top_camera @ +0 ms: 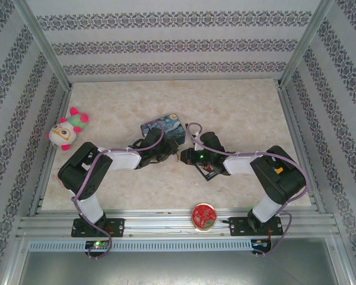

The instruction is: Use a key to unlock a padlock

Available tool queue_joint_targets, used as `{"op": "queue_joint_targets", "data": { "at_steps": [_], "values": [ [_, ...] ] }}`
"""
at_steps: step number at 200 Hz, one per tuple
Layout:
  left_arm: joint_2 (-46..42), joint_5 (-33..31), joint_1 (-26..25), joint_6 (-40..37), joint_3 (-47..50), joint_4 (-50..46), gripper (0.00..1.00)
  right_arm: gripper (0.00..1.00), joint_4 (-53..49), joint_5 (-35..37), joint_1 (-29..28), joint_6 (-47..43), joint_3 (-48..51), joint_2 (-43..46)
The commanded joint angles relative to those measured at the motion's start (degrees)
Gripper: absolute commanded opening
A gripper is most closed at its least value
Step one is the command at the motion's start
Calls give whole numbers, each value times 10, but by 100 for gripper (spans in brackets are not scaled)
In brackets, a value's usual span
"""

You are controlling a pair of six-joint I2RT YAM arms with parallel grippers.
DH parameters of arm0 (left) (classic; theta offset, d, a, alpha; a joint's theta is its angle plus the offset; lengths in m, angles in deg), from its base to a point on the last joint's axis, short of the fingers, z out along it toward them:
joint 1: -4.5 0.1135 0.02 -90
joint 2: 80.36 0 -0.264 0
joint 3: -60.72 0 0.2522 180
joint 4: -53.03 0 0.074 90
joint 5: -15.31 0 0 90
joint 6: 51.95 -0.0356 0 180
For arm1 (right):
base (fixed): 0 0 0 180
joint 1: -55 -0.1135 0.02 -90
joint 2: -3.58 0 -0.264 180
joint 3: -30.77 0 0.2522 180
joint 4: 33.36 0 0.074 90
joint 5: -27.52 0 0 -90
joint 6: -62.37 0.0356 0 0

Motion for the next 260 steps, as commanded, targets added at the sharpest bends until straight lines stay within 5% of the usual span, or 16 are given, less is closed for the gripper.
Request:
{"op": "queue_joint_targets", "data": {
  "at_steps": [1, 153, 260],
  "values": [
    [11, 31, 4, 15, -4, 6, 4, 0, 6, 22, -8, -10, -16, -5],
    [18, 43, 2, 15, -9, -2, 4, 0, 19, 113, -20, -8, -21, 21],
    [22, 44, 1, 24, -13, 7, 4, 0, 59, 108, -33, 8, -31, 0]
  ]
}}
